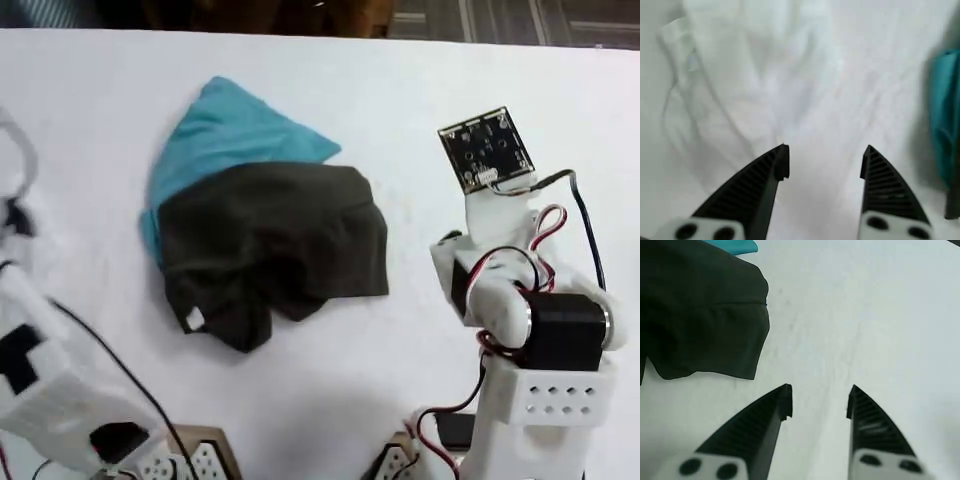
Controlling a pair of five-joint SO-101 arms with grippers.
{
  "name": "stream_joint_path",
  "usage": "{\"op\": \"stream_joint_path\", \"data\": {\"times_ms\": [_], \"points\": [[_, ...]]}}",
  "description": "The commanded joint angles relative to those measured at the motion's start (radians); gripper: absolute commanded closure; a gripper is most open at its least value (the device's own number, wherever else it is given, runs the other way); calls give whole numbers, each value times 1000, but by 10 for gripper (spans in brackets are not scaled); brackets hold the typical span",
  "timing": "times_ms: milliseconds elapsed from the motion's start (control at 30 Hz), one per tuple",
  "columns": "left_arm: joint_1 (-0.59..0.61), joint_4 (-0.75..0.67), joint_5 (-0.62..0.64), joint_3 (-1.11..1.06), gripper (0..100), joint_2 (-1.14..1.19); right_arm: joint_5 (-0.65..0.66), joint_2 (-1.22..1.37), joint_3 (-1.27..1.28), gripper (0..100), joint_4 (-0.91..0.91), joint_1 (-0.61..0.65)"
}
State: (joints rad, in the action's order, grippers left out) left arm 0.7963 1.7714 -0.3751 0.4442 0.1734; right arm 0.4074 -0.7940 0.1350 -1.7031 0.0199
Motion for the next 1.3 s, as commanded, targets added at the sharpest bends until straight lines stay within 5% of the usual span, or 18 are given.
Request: {"op": "stream_joint_path", "data": {"times_ms": [0,133,333,700,833,1000,1267], "points": [[-245,15,48,-120,752,-121,-11,1,-15,807,-15,2],[-482,-32,135,-249,751,-155,-9,-1,25,807,-10,1],[-663,-249,232,-444,751,-152,26,-1,26,807,-8,1],[-793,-514,232,-780,823,-152,40,-1,26,807,-8,1],[-801,-508,230,-771,984,-152,40,1,26,807,-8,1],[-793,-451,229,-757,976,-161,40,1,26,807,-8,1],[-535,-14,198,-266,976,-163,40,1,26,807,-8,2]]}}
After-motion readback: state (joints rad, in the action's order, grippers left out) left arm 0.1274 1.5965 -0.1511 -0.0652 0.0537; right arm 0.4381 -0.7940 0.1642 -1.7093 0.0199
